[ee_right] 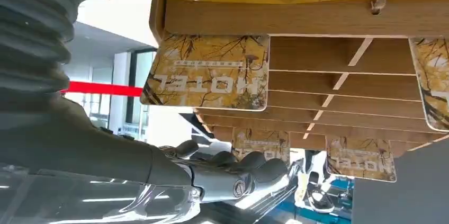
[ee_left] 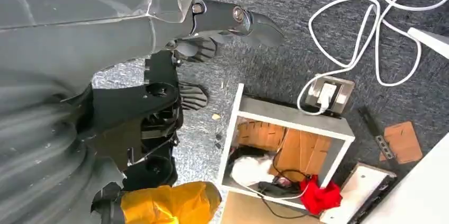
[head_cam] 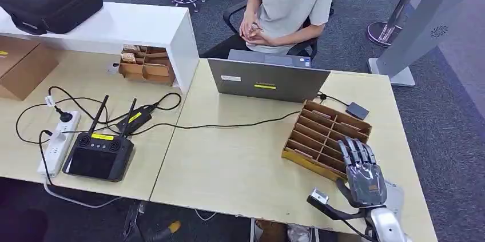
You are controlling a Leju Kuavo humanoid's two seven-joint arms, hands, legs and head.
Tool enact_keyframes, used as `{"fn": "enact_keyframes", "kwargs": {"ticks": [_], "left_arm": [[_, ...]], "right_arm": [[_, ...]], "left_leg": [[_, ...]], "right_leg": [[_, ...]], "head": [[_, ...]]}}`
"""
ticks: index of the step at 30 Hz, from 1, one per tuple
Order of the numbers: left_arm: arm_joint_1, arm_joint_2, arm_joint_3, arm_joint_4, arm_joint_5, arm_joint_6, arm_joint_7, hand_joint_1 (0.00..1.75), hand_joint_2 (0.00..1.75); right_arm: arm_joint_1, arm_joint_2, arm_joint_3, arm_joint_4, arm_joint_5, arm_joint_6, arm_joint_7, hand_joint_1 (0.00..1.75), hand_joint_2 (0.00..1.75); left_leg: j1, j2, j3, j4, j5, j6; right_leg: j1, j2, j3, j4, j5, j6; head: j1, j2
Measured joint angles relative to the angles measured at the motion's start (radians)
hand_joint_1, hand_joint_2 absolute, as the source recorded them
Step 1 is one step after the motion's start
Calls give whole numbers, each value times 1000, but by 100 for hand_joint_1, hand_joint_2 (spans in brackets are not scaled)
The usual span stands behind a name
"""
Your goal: Pass the card to the sensor for recognition and then transmit it.
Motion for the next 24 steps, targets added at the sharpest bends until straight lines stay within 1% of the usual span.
{"fn": "enact_keyframes", "kwargs": {"ticks": [15, 24], "left_arm": [[11, 10, -4, -1, 13, -6, 0, 0, 175], [12, 14, -5, -1, 19, -7, 0, 0, 175]], "right_arm": [[12, 0, -40, -18, 0, -5, 6, 0, 175], [16, 0, -44, -24, 0, -4, 6, 0, 175]], "left_leg": [[0, 0, 0, 0, 0, 0], [0, 0, 0, 0, 0, 0]], "right_leg": [[0, 0, 0, 0, 0, 0], [0, 0, 0, 0, 0, 0]], "head": [[0, 0], [0, 0]]}}
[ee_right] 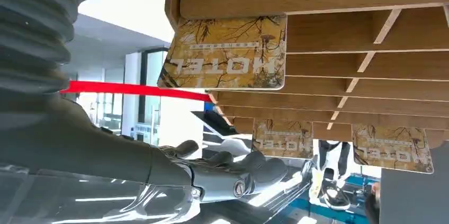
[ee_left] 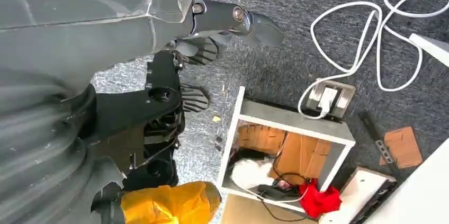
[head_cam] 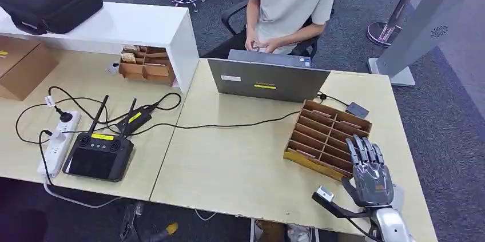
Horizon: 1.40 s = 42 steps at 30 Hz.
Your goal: Pass the card to the sensor for recognition and then transmit it.
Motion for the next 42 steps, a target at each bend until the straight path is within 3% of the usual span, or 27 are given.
{"fn": "enact_keyframes", "kwargs": {"ticks": [22, 23, 32, 33, 42], "left_arm": [[4, 2, -8, 0, 20, -2, 0, 0, 175], [5, 2, -7, 0, 21, -2, 0, 0, 175], [9, 10, -8, 0, 23, -5, 0, 0, 175], [10, 10, -8, 0, 23, -5, 0, 0, 175], [11, 10, -14, 0, 26, -5, 0, 0, 175]], "right_arm": [[34, 0, -18, -30, 5, -4, -1, 0, 175], [40, 0, -20, -35, 5, -5, -1, 10, 175], [77, -8, -28, -88, 18, -5, -1, 10, 175], [80, -9, -28, -92, 18, -5, 0, 175, 175], [89, -11, -29, -109, 17, 0, -1, 175, 175]], "left_leg": [[0, 0, 0, 0, 0, 0], [0, 0, 0, 0, 0, 0], [0, 0, 0, 0, 0, 0], [0, 0, 0, 0, 0, 0], [0, 0, 0, 0, 0, 0]], "right_leg": [[0, 0, 0, 0, 0, 0], [0, 0, 0, 0, 0, 0], [0, 0, 0, 0, 0, 0], [0, 0, 0, 0, 0, 0], [0, 0, 0, 0, 0, 0]], "head": [[0, 0], [0, 0], [0, 0], [0, 0], [0, 0]]}}
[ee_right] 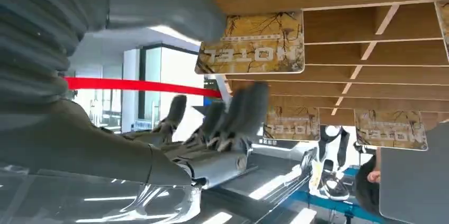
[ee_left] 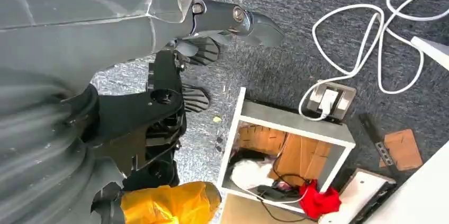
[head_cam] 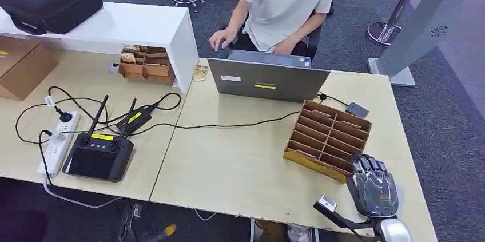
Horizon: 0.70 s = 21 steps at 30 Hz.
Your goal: Pass the card to the sensor for recognition and then transmit it.
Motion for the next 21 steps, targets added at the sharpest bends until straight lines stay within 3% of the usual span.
{"fn": "enact_keyframes", "kwargs": {"ticks": [21], "left_arm": [[5, -1, -13, 0, 23, 8, -22, 0, 175]], "right_arm": [[2, 0, -10, -8, -54, 29, -39, 175, 175]], "left_leg": [[0, 0, 0, 0, 0, 0]], "right_leg": [[0, 0, 0, 0, 0, 0]], "head": [[0, 0]]}}
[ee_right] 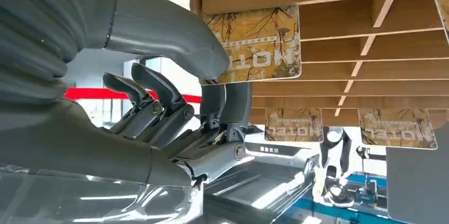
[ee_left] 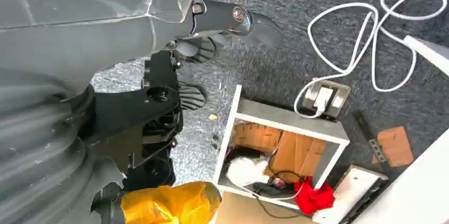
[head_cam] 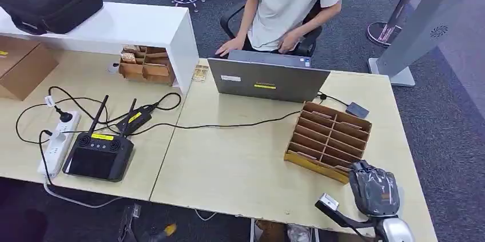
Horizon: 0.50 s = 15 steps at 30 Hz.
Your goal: Pass the card to the sensor for recognition and then transmit it.
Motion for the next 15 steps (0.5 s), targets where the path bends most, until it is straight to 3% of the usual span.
{"fn": "enact_keyframes", "kwargs": {"ticks": [5, 15], "left_arm": [[-1, -6, -16, -8, -1, 57, -5, 0, 175], [-2, -9, -29, -8, 3, 46, 15, 0, 175]], "right_arm": [[2, 0, 0, -3, 4, -2, -9, 175, 175], [-36, 0, 8, -28, 16, -11, -27, 175, 175]], "left_leg": [[0, 0, 0, 0, 0, 0], [0, 0, -1, 0, 0, 0]], "right_leg": [[0, 0, 0, 0, 0, 0], [0, 0, 0, 0, 0, 0]], "head": [[0, 0], [0, 0]]}}
